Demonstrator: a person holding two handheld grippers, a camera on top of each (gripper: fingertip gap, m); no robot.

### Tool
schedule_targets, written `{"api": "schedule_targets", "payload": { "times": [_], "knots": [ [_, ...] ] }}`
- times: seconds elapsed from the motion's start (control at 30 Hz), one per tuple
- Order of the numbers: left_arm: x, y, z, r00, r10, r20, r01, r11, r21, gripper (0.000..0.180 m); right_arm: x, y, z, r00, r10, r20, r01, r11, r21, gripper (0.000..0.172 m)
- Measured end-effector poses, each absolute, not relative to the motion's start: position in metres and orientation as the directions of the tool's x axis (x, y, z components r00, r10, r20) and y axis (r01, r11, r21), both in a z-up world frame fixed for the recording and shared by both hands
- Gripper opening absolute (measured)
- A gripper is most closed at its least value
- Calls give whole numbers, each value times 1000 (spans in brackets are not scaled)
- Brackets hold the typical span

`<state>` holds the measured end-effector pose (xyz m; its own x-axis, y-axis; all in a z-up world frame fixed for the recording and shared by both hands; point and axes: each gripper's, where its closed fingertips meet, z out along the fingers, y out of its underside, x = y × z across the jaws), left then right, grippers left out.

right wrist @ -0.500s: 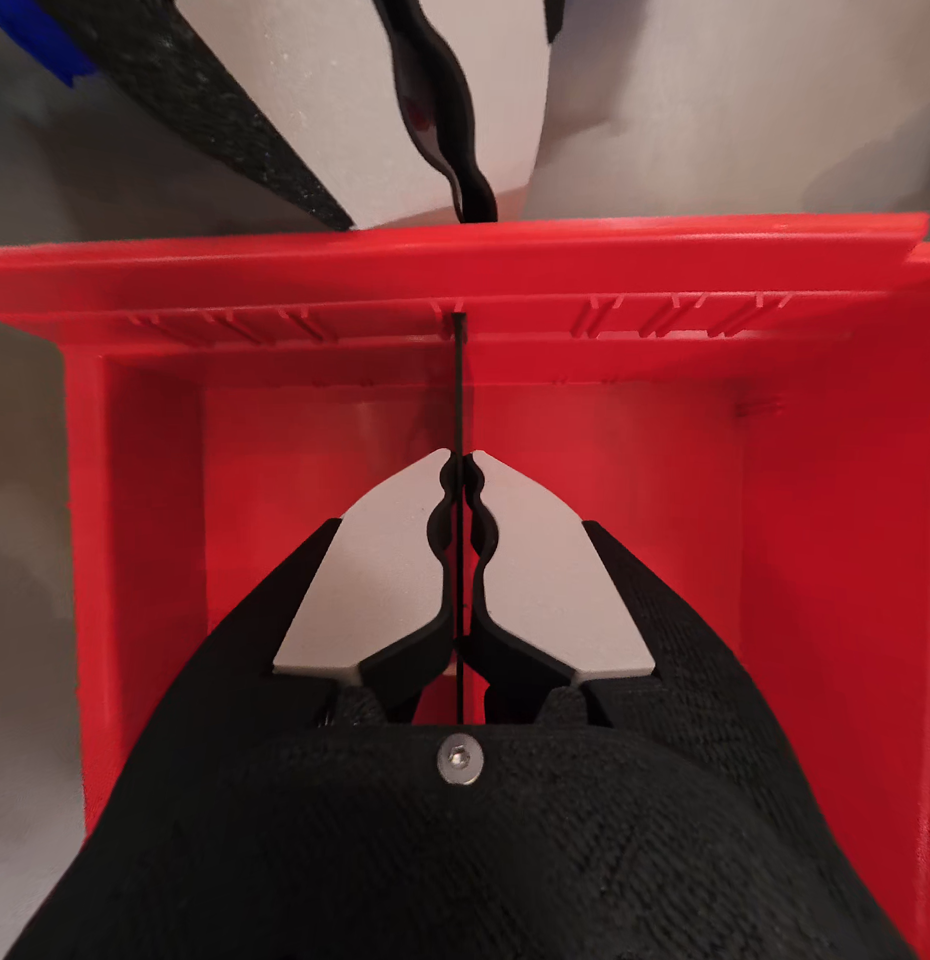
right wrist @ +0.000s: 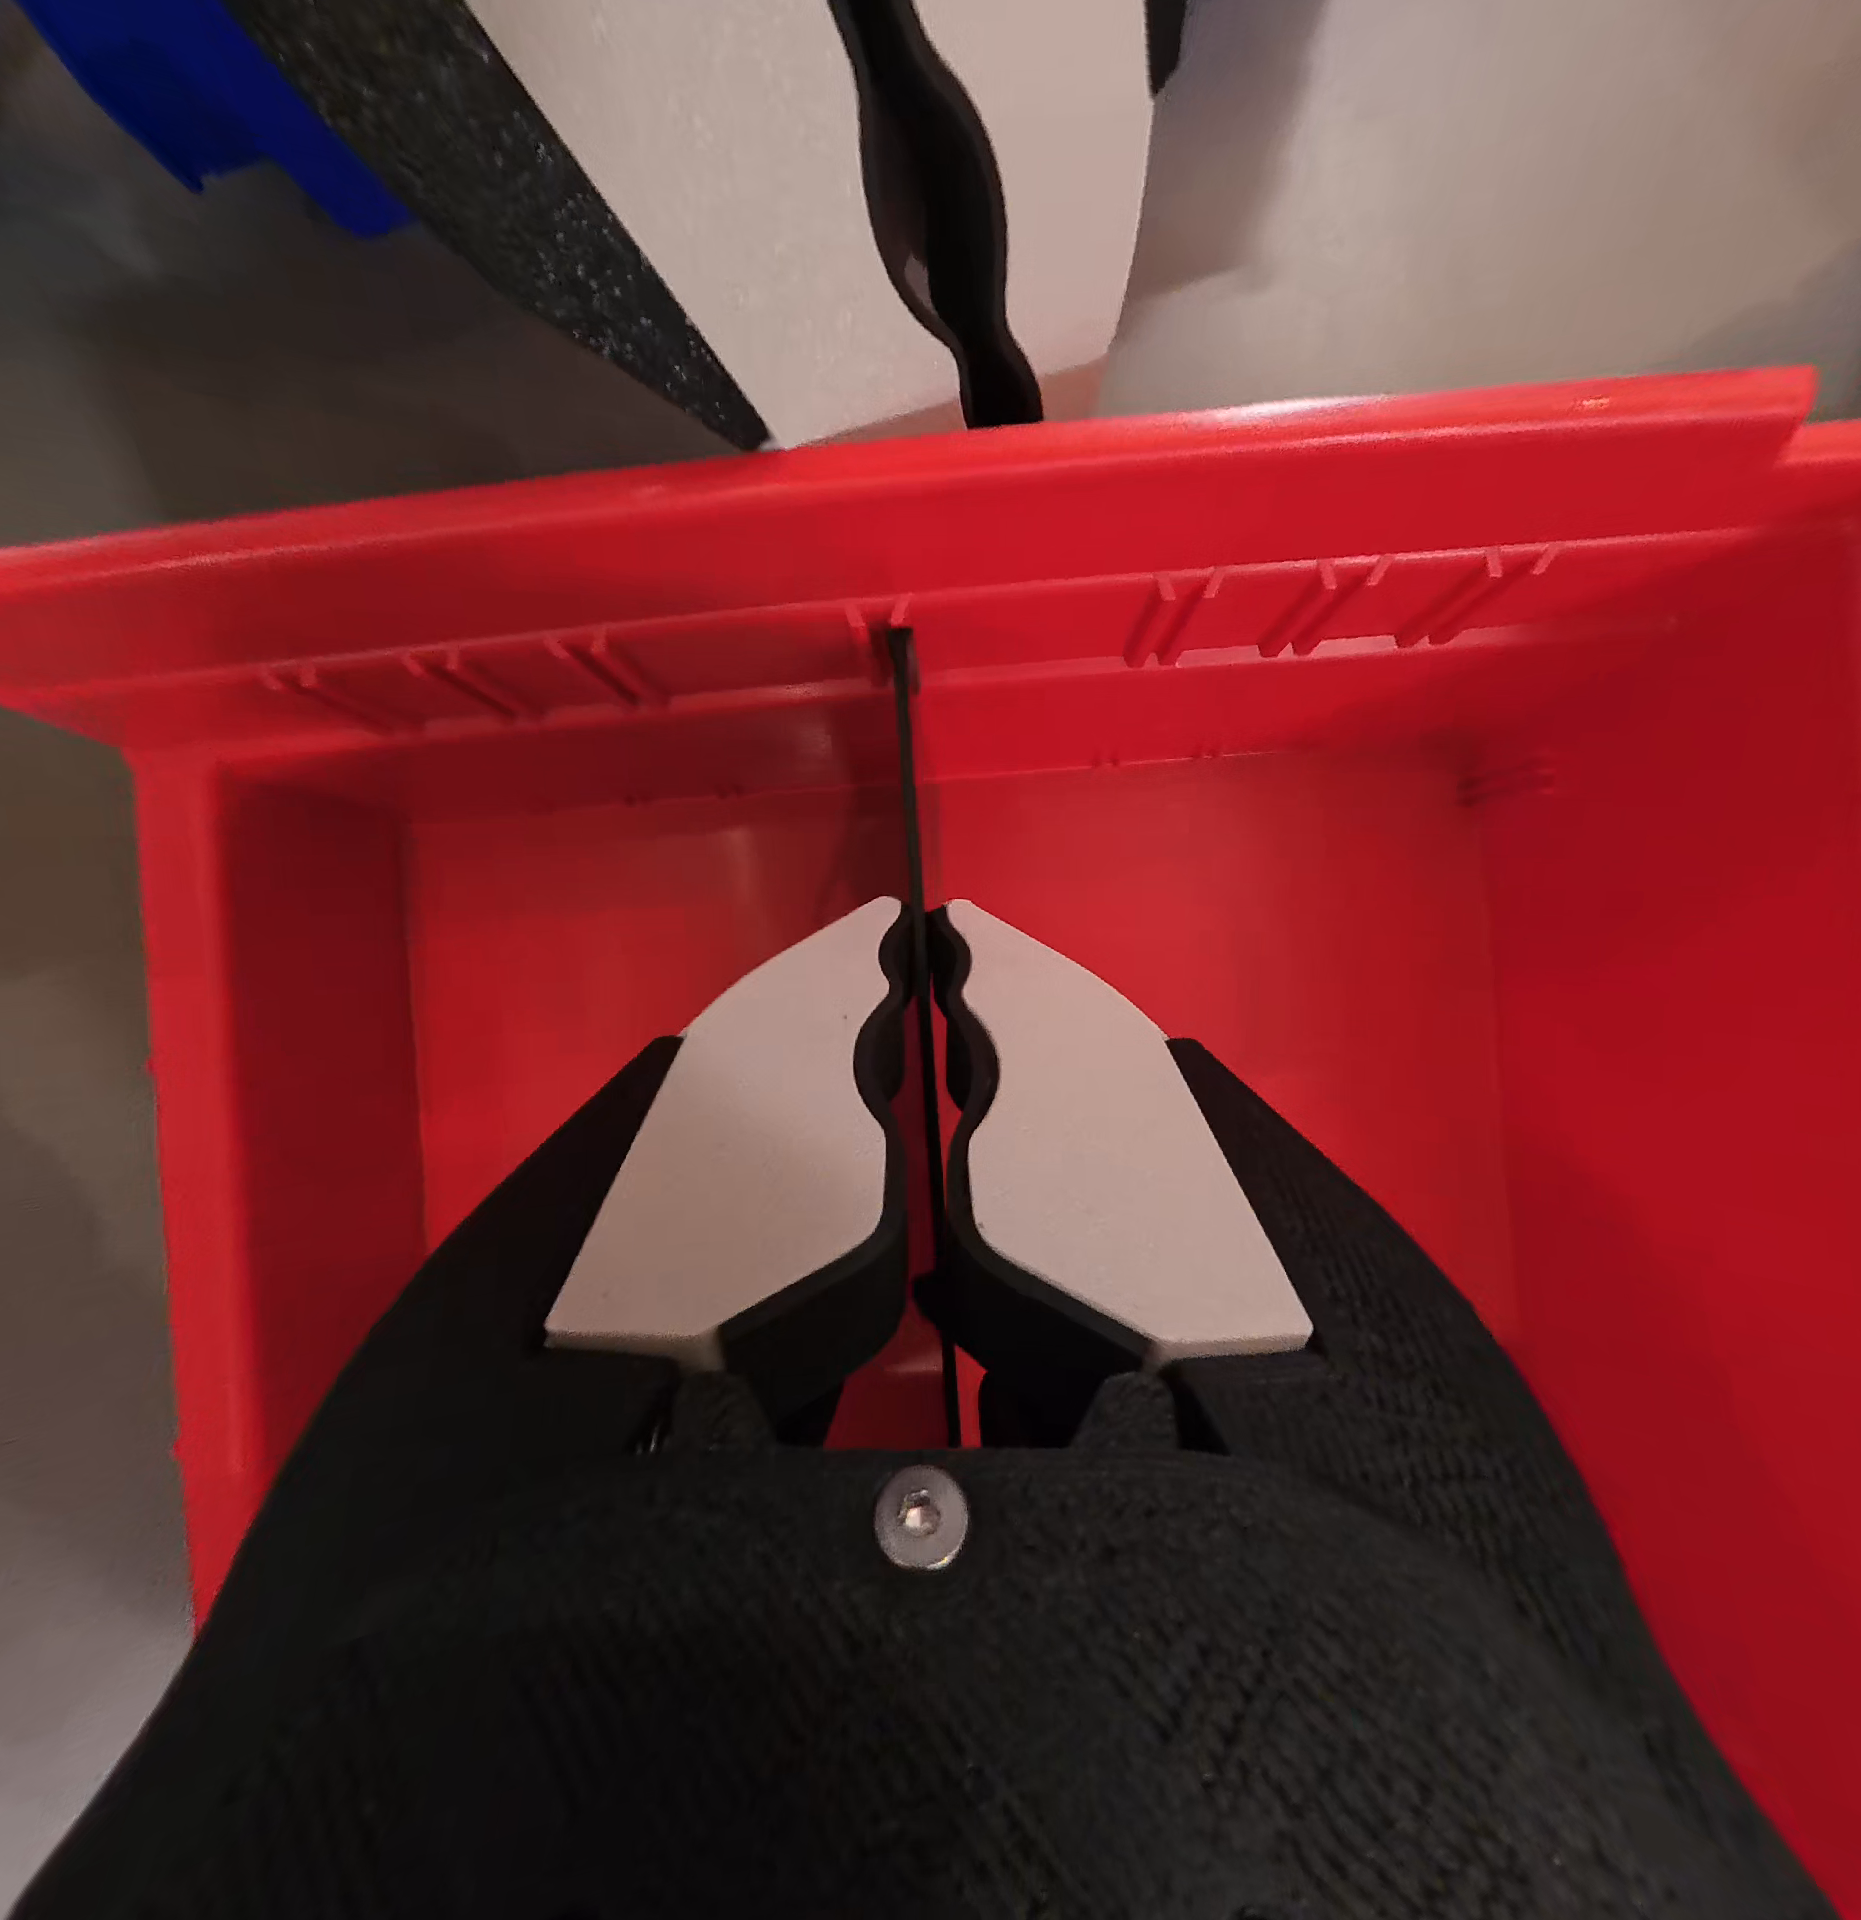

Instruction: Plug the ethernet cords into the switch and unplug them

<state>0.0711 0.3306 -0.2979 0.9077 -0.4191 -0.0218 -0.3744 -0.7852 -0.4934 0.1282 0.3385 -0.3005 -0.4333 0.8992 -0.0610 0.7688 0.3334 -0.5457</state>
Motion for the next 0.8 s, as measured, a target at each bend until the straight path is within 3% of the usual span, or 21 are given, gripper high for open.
{"api": "schedule_targets", "payload": {
  "times": [0.03, 0.23, 0.63, 0.8],
  "knots": [
    [73, 330, -297, 910, -415, 6, -355, -784, -509, 0, 129, 339, -300, -431, 900, -63, 772, 331, -542, 2],
    [83, 324, -283, 904, -409, 128, -259, -760, -597, 0, 135, 343, -304, -460, 888, 9, 764, 400, -507, 0],
    [87, 315, -269, 889, -390, 239, -154, -746, -648, 7, 134, 344, -304, -438, 898, 45, 770, 400, -497, 0],
    [78, 308, -268, 907, -369, 206, -176, -774, -609, 38, 133, 344, -304, -423, 905, 47, 767, 385, -514, 0]
  ]
}}
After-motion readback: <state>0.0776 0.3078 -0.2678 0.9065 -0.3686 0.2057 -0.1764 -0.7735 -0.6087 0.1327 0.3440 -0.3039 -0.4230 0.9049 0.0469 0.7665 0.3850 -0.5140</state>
